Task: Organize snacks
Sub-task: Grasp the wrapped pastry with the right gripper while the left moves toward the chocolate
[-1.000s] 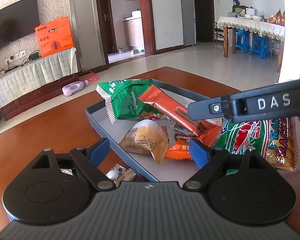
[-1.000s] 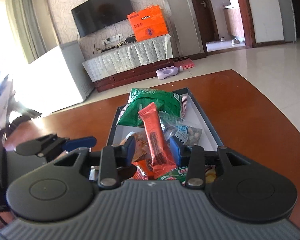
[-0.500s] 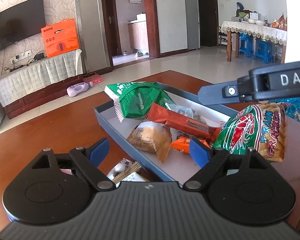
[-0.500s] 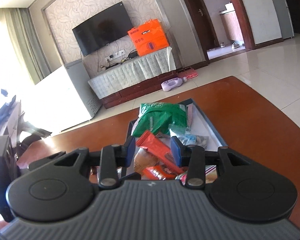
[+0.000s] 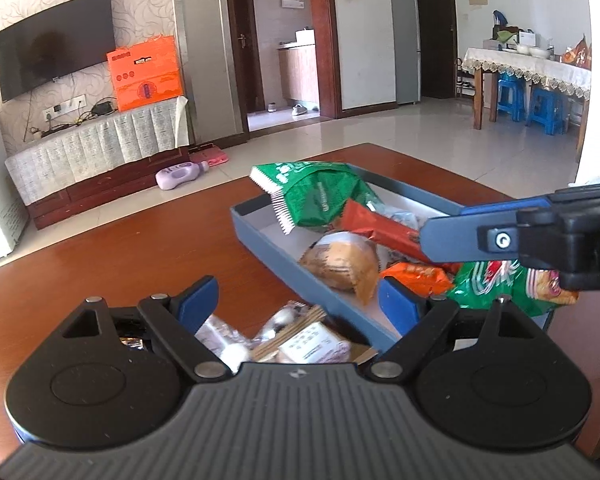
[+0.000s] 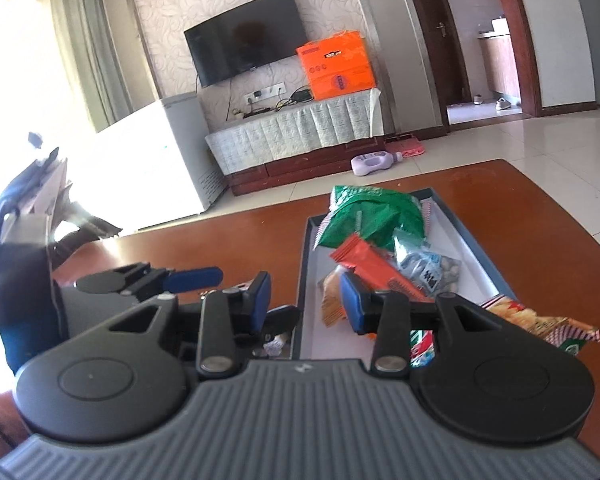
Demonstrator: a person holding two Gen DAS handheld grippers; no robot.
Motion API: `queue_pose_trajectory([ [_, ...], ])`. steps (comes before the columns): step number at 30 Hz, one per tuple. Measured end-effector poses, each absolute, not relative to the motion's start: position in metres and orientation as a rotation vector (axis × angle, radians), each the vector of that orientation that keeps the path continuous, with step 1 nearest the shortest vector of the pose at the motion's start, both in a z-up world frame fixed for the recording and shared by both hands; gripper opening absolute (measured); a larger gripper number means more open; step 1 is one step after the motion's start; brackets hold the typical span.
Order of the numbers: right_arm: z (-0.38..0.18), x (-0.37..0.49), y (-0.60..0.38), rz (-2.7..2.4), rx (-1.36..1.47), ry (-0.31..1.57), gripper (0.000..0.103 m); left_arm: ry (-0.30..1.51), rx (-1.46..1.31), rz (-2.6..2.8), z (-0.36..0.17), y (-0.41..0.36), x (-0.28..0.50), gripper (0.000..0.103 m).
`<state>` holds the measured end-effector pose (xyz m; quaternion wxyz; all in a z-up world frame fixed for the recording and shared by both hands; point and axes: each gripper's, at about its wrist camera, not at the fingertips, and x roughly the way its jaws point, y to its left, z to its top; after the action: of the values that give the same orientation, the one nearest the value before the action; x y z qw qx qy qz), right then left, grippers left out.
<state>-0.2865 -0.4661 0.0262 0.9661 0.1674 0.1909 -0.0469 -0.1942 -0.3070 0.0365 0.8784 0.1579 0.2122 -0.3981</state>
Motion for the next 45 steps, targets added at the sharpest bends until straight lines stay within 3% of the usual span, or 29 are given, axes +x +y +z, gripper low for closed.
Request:
queue_pose_trajectory([
  [30, -0.002, -0.228, -0.386, -0.054, 0.024, 0.570, 0.041, 0.499, 0.318, -0.682, 0.026, -0.233, -0.157, 0.090],
  [34, -0.012, -0.214, -0.387, -0.100, 0.004, 0.621, 0.050, 0.507, 0.311, -0.672, 0.024, -0.230, -0.151, 0.090],
  [45, -0.025, -0.200, -0.368, -0.050, -0.096, 0.661, 0.051, 0.518, 0.288, -0.651, 0.023, -0.224, -0.140, 0.090],
])
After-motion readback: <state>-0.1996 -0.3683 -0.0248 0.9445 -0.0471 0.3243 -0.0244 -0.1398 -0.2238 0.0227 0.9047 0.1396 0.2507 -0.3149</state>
